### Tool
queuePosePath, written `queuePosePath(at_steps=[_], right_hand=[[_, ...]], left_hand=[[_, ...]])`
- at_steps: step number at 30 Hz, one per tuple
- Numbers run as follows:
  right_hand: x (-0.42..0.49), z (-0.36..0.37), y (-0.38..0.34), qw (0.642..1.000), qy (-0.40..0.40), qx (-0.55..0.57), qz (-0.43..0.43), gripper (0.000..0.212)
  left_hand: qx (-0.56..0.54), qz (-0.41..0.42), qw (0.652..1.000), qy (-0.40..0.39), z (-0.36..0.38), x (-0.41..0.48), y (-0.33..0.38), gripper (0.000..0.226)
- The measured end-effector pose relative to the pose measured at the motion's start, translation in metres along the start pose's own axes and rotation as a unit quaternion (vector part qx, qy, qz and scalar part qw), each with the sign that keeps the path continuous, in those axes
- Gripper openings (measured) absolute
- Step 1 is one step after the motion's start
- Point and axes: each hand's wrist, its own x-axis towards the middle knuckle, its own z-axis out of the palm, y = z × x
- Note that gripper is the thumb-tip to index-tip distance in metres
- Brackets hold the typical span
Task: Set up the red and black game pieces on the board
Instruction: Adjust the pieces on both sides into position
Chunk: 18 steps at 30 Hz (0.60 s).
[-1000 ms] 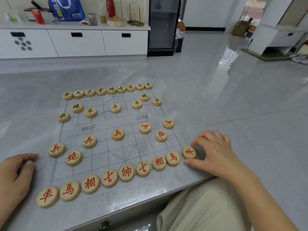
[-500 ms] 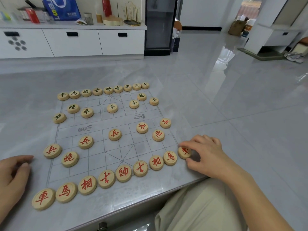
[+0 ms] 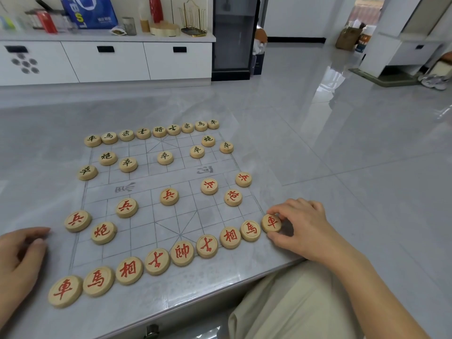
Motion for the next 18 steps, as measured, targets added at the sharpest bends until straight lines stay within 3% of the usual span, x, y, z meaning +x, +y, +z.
queuePosePath(at_steps=[2,7,11,18], right_hand=[[-0.001,-0.002,0.000,1.000,-0.008,0.015,-0.002,0.066],[0.019,-0.008,-0.005,0.993,0.035,0.114,0.025,0.068],[0.055,-0.008,-0.023,0.998,0.019,0.054,0.008,0.046],[0.090,0.002,-0.041,0.999,-0.022,-0.032,-0.005,0.051]], left_hand=[[0.043,0.052,0.998,-0.014,-0.007,-0.003,0.013,0.022],[0.090,0.058,0.994,0.038,-0.006,-0.012,0.012,0.030],[0.105,0.078,0.991,0.032,-0.013,-0.025,0.034,0.032],[0.148,0.130,0.980,-0.005,-0.026,-0.047,0.073,0.025]])
